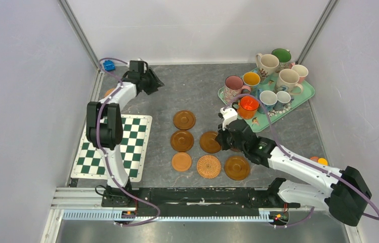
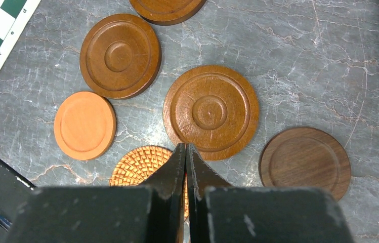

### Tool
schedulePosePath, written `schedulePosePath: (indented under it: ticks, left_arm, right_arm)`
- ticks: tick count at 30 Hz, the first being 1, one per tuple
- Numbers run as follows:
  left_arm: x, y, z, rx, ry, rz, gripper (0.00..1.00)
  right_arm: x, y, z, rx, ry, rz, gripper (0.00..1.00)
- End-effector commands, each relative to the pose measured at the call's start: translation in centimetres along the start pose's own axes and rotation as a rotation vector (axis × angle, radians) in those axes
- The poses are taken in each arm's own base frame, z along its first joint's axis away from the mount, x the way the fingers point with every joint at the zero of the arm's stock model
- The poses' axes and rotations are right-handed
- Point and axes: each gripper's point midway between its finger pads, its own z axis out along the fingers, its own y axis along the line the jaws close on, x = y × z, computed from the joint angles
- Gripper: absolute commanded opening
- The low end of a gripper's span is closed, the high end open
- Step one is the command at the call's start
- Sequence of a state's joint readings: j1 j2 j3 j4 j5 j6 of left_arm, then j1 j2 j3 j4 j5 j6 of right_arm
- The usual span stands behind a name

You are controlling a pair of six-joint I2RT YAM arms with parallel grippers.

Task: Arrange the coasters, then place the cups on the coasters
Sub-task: Move the coaster to the center of the board.

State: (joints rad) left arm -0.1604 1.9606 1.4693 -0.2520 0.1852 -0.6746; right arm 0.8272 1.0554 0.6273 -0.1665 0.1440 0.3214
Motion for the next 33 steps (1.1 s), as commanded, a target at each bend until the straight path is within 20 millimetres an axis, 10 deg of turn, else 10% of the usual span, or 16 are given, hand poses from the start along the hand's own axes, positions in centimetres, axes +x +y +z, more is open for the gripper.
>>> schedulePosePath:
  ticks: [1, 8, 18, 33]
  left_arm:
    - [-5.5, 3.2, 1.8, -0.047, -0.115, -0.041, 0.49]
    - [-11.3, 7.4, 5.0, -0.052, -0.278, -0.157, 0.02]
    - [-16.1, 11.3, 7.2, -0.053, -0.416, -0.245, 0.02]
    - [-14.3, 15.5, 9.0, -0.209, -0.322, -0.343, 0.02]
  right_arm:
    - [-3.4, 0.8, 0.1, -0.001, -0.056, -0.005, 0.00]
    - [-3.7, 0.8, 0.8, 0.017, -0.047, 0.003, 0.00]
    - [-2.8, 0.1, 1.9, 0.059, 0.006, -0.032, 0.00]
    - [-2.2, 0.3, 3.2, 0.058, 0.047, -0.058, 0.00]
